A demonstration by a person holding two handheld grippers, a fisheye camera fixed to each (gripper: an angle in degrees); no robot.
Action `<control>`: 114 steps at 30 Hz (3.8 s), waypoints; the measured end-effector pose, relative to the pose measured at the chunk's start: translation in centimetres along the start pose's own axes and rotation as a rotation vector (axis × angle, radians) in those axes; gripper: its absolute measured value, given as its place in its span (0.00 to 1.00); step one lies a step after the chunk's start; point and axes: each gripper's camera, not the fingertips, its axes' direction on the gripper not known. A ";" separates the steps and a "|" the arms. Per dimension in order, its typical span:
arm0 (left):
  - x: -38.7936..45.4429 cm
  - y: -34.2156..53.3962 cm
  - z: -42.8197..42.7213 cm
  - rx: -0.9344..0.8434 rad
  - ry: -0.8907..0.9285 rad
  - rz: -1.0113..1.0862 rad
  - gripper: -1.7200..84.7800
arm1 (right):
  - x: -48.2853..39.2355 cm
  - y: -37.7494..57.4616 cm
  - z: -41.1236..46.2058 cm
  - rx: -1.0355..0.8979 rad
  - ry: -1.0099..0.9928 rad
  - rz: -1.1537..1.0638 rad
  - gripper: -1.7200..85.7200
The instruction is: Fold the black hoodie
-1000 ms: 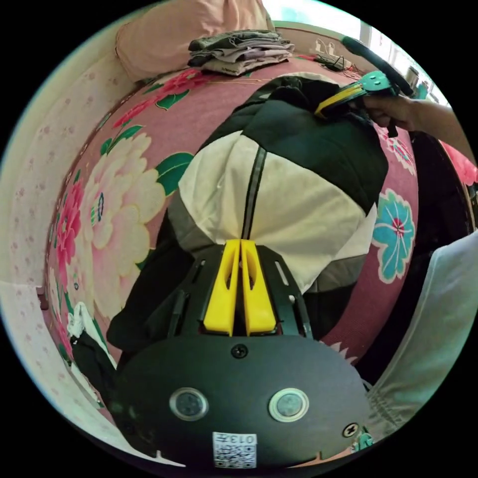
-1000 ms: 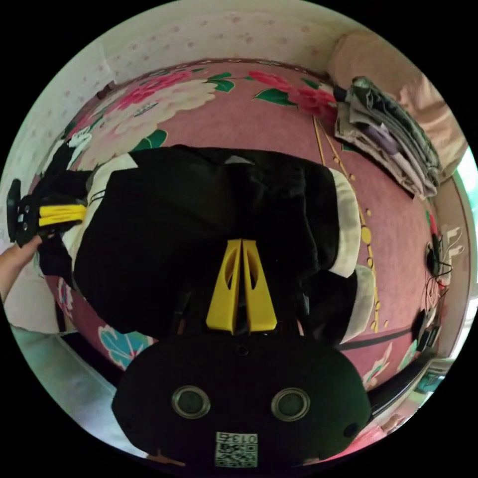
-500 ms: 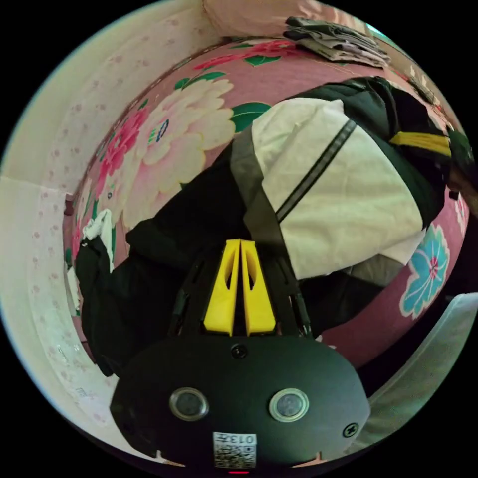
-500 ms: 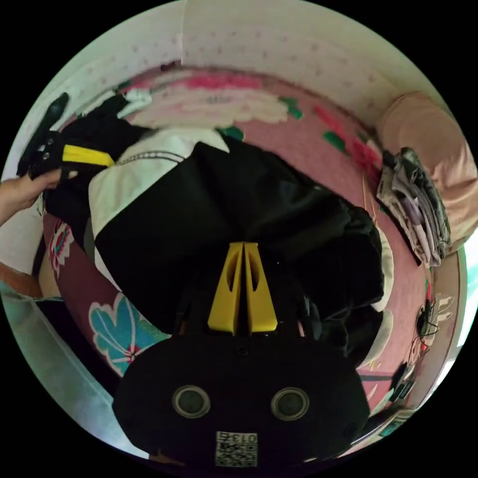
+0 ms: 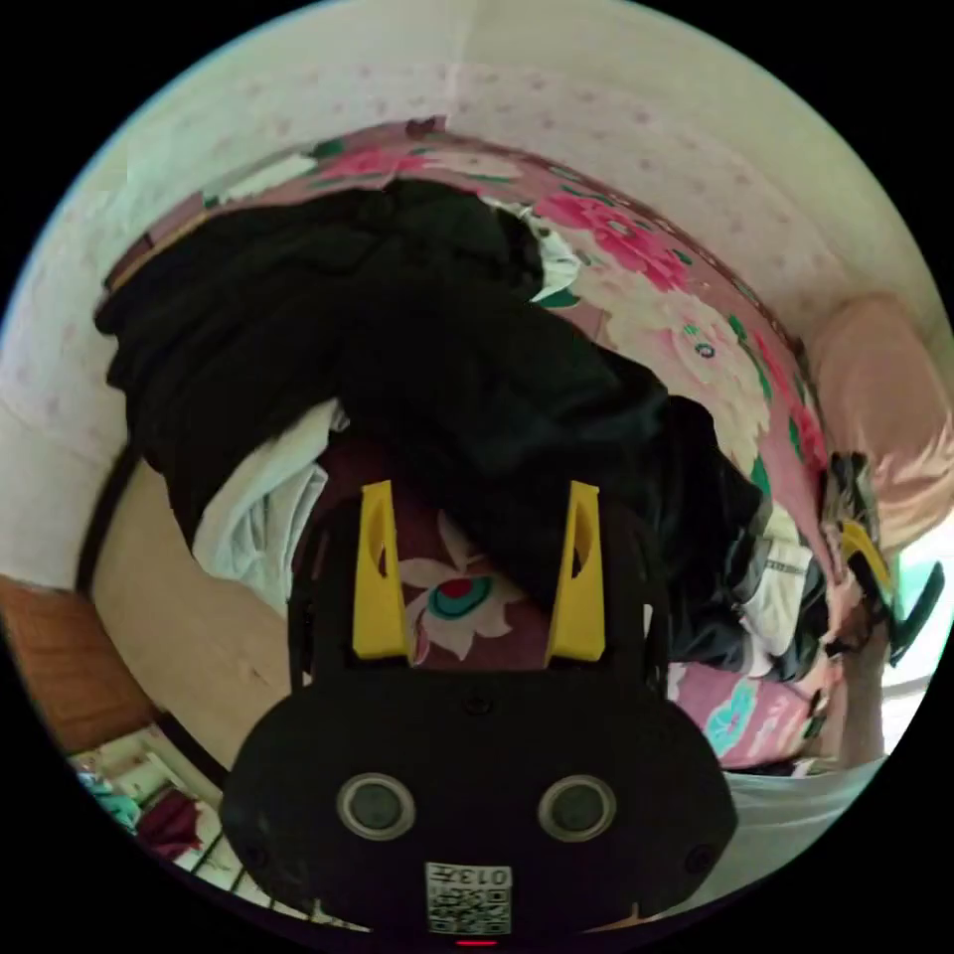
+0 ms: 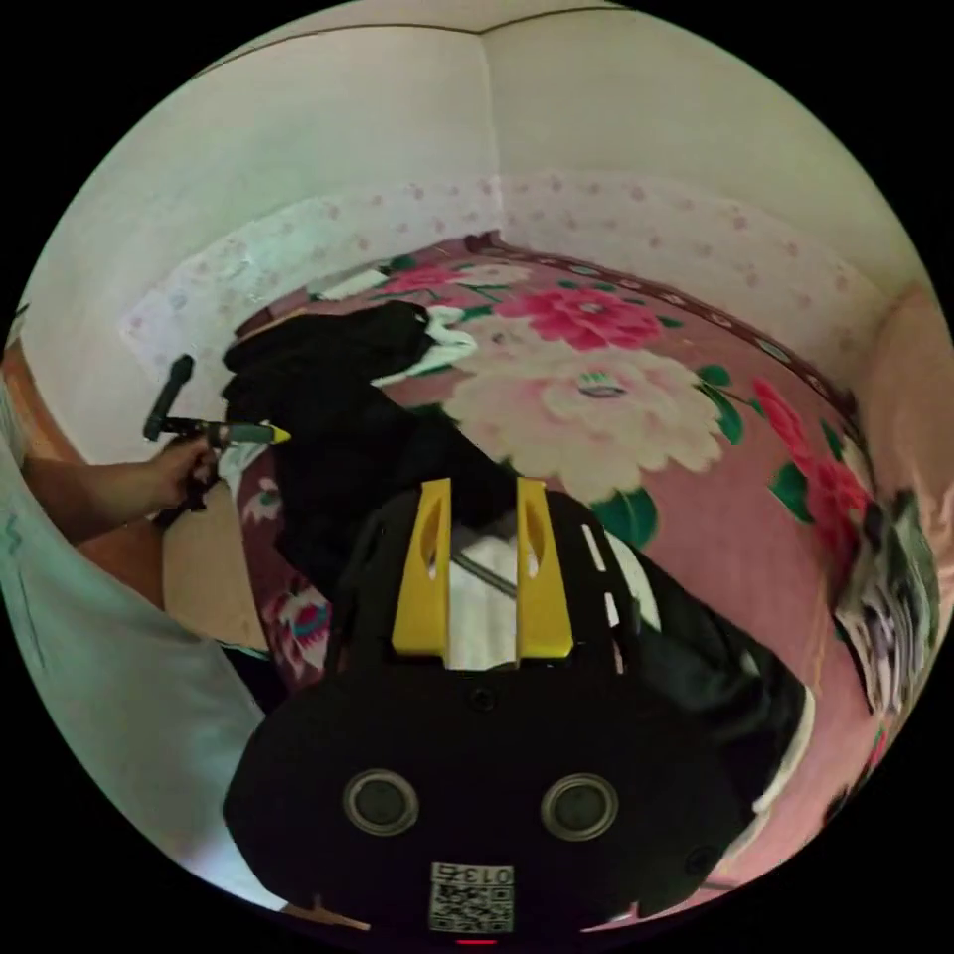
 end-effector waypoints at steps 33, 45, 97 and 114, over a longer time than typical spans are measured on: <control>15.3 6.5 -9.5 0.199 0.506 0.832 0.10 | 1.7 -13.0 2.1 0.014 -0.418 -0.452 0.03; 33.8 16.6 6.2 -0.226 0.234 1.252 0.15 | 14.5 8.1 -1.4 -0.244 -0.076 0.204 0.08; 43.2 -2.5 4.0 0.105 0.157 1.152 0.06 | 4.3 19.3 -10.5 -0.129 0.191 0.405 0.02; 51.0 -8.6 7.0 -0.125 0.455 1.183 0.09 | 13.2 36.2 -18.0 0.077 0.126 0.740 0.08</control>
